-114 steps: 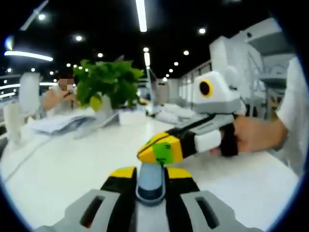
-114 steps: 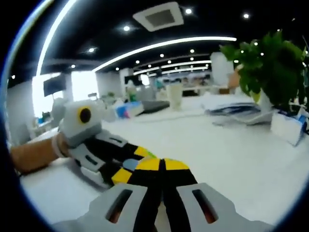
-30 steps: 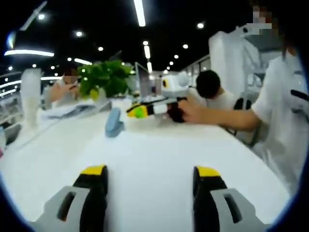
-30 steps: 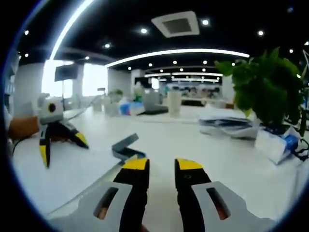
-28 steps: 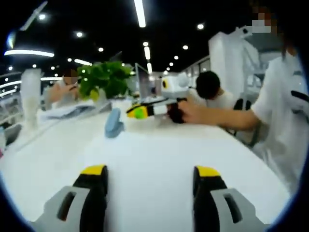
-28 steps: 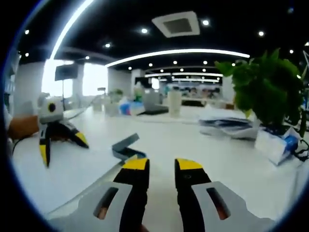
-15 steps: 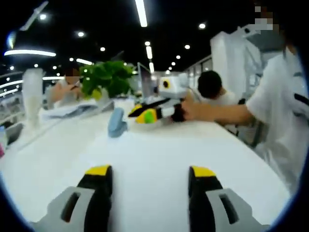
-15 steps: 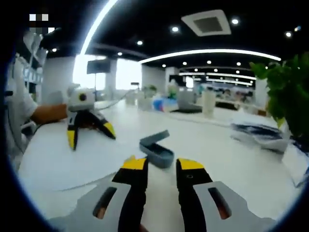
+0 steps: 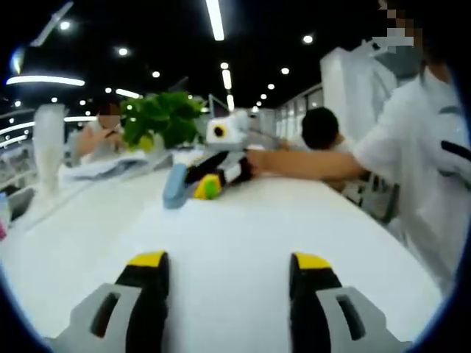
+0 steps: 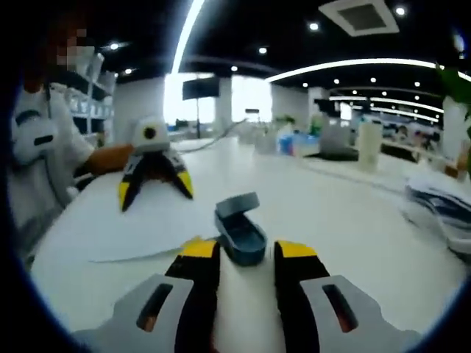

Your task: Pick up the paper insert the paper into the punch align the paper edges press the punch to punch holes

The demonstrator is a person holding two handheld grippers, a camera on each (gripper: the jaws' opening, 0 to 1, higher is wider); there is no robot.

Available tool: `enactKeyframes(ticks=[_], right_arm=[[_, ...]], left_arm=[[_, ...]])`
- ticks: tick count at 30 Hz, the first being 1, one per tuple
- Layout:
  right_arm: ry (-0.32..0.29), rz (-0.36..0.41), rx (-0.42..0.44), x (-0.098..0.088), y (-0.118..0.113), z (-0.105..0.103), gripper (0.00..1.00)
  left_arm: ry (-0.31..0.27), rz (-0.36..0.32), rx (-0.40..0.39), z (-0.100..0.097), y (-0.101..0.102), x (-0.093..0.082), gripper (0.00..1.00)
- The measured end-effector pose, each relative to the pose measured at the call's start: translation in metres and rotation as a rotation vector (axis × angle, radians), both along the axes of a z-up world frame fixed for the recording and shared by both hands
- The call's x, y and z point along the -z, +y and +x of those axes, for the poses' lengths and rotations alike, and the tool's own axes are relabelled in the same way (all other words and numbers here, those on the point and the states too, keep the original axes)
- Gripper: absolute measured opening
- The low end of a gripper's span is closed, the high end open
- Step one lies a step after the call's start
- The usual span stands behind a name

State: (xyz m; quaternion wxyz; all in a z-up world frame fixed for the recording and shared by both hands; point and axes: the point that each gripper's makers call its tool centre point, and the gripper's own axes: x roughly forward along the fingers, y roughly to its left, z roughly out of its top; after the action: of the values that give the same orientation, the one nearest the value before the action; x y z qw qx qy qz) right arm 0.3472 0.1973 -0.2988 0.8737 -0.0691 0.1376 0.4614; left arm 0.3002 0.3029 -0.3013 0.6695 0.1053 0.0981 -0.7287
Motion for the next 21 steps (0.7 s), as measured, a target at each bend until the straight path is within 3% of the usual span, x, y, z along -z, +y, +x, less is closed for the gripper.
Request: enactKeyframes(ticks=[2, 6, 21], right_arm=[[0.001, 0.015, -0.048, -0.003, 0.004, -0.004, 0.30], [-0.018, 0.010, -0.064, -0.004, 0.002, -0.006, 0.23], [-0.044, 0.005, -0.122, -0.004, -0.001, -0.018, 0.22]], left_arm=[[-0.001, -0.001, 0.008, -0.001, 0.000, 0.000, 0.68], [-0.002, -0.001, 0.013, -0.002, 0.000, -0.001, 0.69], [-0.003, 0.002, 0.008, -0.002, 0.000, -0.001, 0.70]])
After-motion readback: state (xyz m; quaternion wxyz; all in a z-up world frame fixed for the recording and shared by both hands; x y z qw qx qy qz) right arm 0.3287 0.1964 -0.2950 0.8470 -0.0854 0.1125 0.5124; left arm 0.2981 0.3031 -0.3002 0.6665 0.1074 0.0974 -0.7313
